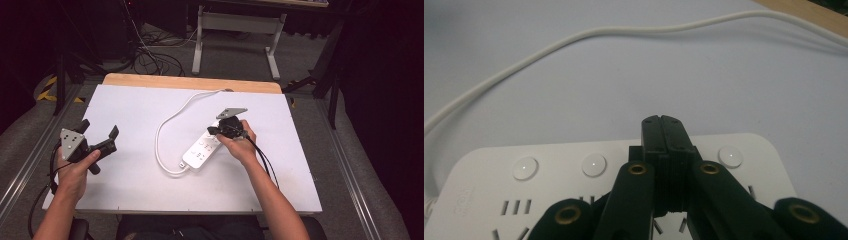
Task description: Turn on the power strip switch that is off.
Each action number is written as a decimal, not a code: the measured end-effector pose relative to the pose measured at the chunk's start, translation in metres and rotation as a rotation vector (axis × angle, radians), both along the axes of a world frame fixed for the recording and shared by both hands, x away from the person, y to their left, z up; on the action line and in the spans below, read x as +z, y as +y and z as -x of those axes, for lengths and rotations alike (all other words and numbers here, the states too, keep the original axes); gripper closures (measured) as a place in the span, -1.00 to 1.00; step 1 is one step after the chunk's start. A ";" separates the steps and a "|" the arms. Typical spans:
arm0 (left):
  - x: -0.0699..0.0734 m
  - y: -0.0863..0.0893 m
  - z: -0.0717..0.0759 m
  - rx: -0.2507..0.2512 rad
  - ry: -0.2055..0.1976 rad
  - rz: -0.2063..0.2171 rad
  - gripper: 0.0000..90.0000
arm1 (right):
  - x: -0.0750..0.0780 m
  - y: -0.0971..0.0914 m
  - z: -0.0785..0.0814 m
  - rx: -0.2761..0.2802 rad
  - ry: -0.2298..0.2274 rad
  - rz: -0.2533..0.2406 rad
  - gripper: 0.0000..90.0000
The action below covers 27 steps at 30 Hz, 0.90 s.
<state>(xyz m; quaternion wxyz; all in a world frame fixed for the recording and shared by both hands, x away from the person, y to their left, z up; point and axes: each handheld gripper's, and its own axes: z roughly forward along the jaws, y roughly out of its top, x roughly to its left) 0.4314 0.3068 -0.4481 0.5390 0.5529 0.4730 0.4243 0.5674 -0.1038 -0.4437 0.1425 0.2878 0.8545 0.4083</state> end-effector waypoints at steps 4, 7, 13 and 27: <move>0.000 0.001 0.001 0.000 0.001 0.004 -0.86 | -0.006 0.002 -0.005 -0.013 -0.009 0.005 1.00; 0.000 0.001 0.001 -0.001 0.002 0.000 -0.86 | -0.011 0.005 -0.007 -0.012 -0.010 0.022 1.00; -0.001 0.002 0.001 0.000 0.002 -0.001 -0.86 | -0.016 0.005 -0.008 -0.008 -0.001 0.027 1.00; 0.000 0.001 0.003 -0.002 0.002 -0.004 -0.86 | -0.018 0.008 -0.006 -0.033 -0.008 0.043 1.00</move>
